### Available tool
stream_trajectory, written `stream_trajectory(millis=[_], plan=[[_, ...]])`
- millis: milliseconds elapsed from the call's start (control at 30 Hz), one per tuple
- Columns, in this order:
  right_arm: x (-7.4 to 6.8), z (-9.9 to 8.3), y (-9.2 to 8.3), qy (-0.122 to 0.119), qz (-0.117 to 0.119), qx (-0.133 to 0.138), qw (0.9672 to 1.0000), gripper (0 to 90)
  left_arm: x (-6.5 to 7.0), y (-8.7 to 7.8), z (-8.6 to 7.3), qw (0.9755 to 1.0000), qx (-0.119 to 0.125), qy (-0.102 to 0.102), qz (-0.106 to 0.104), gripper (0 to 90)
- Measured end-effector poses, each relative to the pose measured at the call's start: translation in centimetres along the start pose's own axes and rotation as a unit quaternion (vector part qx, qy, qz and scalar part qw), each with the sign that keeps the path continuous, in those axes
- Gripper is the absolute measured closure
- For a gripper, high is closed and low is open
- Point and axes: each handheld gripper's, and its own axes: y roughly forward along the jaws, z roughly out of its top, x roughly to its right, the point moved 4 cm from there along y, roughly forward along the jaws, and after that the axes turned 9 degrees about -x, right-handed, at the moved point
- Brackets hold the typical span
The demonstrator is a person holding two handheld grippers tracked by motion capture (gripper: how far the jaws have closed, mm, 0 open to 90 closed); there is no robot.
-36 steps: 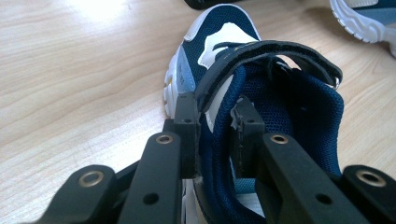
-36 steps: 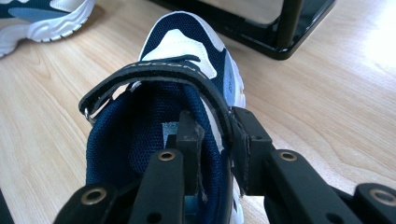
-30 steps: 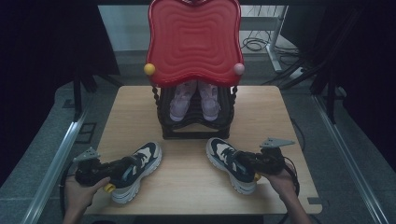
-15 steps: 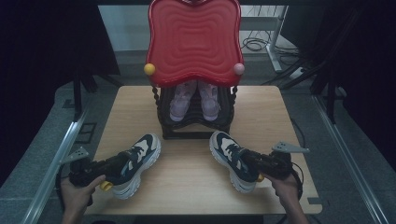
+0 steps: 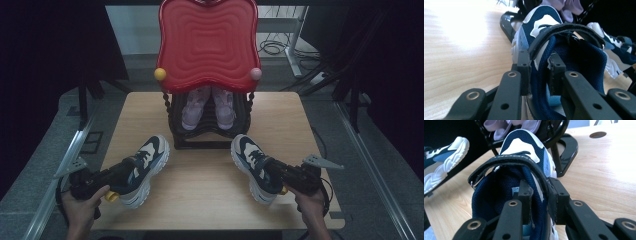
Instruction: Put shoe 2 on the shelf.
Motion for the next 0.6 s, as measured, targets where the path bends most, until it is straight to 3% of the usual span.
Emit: stream_trajectory(millis=[200,600], plan=[[0.6,0.1,-1.1,0.018,-0.001,0.03,0.9994,74.4,-0.1,-0.5,0.3,0.9997,0.019,-0.01,-0.014,76.0],[1.5,1.2,-3.2,0.036,-0.01,0.081,0.996,74.5,0.0,-1.1,1.7,0.9988,0.044,-0.014,-0.018,75.9]])
